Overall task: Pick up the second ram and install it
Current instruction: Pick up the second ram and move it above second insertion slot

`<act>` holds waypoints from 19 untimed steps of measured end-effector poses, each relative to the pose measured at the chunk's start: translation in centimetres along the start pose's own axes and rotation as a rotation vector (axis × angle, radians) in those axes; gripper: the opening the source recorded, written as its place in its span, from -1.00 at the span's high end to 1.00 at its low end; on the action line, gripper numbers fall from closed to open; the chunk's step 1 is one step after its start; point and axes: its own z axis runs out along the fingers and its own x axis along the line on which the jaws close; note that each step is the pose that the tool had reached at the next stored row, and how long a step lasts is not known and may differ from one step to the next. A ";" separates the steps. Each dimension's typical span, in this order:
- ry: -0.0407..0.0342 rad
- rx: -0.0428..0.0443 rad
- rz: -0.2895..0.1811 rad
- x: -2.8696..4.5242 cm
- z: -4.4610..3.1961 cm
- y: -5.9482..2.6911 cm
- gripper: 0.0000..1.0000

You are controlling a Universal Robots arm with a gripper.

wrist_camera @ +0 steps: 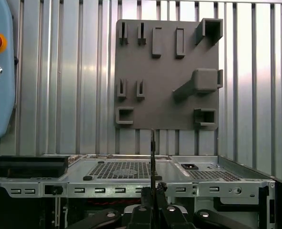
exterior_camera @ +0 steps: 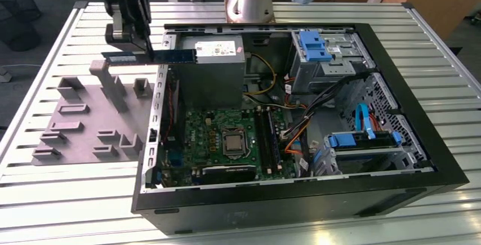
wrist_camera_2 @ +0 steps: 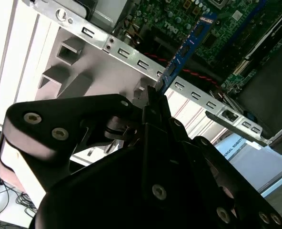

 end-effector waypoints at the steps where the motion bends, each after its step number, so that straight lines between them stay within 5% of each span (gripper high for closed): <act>1: 0.0000 0.0000 0.000 0.00 0.00 -0.21 0.72; 6: 0.0000 0.0000 0.000 0.00 -0.02 -0.98 0.72; 19: 0.0001 -0.0001 0.000 -0.01 -0.02 -1.18 0.72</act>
